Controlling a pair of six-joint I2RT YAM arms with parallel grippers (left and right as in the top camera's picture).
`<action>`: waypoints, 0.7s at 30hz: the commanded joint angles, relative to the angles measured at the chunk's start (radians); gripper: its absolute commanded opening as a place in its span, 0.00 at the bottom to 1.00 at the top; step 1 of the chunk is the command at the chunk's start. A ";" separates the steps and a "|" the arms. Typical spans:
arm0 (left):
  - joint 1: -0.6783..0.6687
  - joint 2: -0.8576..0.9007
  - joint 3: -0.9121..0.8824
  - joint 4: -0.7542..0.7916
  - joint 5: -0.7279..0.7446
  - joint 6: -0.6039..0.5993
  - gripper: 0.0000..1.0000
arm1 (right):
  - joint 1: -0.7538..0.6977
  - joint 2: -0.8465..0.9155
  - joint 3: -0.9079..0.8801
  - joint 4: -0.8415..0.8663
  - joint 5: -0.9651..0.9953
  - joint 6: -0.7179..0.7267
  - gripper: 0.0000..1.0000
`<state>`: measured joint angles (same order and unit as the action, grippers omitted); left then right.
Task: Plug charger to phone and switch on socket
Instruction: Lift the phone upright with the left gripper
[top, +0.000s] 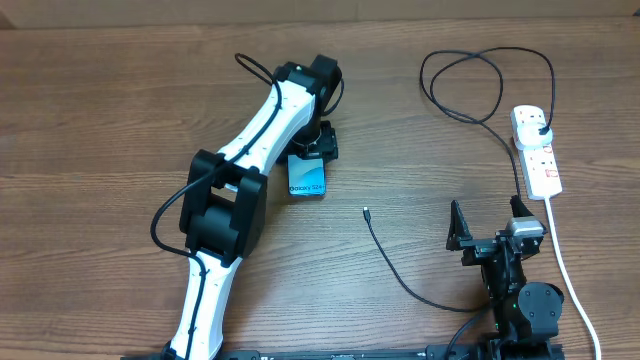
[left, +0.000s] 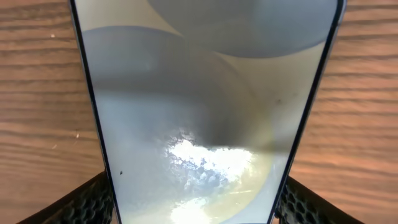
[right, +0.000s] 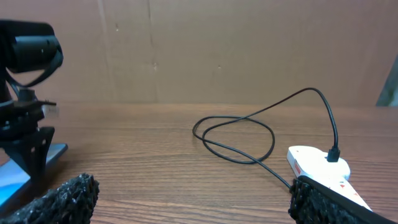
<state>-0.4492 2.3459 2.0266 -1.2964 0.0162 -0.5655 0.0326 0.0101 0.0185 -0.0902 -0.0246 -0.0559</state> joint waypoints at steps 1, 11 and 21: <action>0.011 -0.002 0.046 -0.029 0.073 0.040 0.75 | 0.000 -0.006 -0.010 0.006 0.005 -0.001 1.00; 0.062 -0.002 0.046 -0.110 0.446 0.169 0.73 | 0.000 -0.006 -0.010 0.006 0.005 -0.002 1.00; 0.135 -0.002 0.046 -0.163 0.854 0.196 0.75 | 0.000 -0.006 -0.010 0.006 0.005 -0.002 1.00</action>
<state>-0.3412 2.3459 2.0468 -1.4475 0.6167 -0.4049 0.0330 0.0101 0.0185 -0.0902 -0.0250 -0.0559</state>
